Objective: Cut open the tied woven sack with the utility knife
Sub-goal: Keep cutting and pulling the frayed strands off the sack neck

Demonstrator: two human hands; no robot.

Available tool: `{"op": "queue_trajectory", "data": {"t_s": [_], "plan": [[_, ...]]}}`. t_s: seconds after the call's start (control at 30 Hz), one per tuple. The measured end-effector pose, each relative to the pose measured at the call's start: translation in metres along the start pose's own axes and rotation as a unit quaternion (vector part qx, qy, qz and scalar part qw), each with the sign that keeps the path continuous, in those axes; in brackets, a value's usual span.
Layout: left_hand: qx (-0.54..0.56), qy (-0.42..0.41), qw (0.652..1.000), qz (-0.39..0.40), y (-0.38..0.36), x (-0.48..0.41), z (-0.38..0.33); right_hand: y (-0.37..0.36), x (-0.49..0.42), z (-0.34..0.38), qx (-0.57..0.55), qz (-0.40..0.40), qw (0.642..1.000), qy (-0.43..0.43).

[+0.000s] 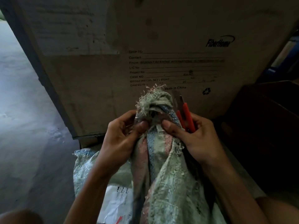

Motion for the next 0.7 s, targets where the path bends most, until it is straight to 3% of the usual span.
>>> {"op": "queue_trajectory", "data": {"t_s": [0.1,0.27,0.33,0.43,0.6,0.7], "plan": [[0.01,0.021,1.0,0.018,0.009,0.0,-0.003,0.007,-0.001,0.003,0.002,0.052,0.999,0.006],[0.031,0.085,0.987,0.13,0.022,0.004,-0.012,0.022,0.0,0.01,-0.002,0.201,0.979,-0.035],[0.013,0.09,0.99,0.107,0.024,0.003,-0.009,0.022,-0.002,0.007,0.048,0.163,0.985,-0.045],[-0.007,0.101,0.995,0.003,0.024,-0.001,0.004,0.017,-0.003,-0.002,0.122,0.043,0.99,-0.064],[-0.056,0.103,0.993,0.004,0.011,-0.005,0.021,-0.004,0.0,-0.009,0.179,0.036,0.983,-0.017],[-0.174,0.014,0.984,-0.027,0.007,-0.007,0.026,0.001,-0.004,-0.014,0.196,0.026,0.98,-0.005]]}}
Point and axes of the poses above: each hand's wrist, its own x-axis away from the middle knuckle, its own y-axis out of the back of the hand, z = x × y, the point moved 3 cm from there along -x, towards the middle knuckle, and after that the axes turned 9 degrees about x, right-handed, at the moved point
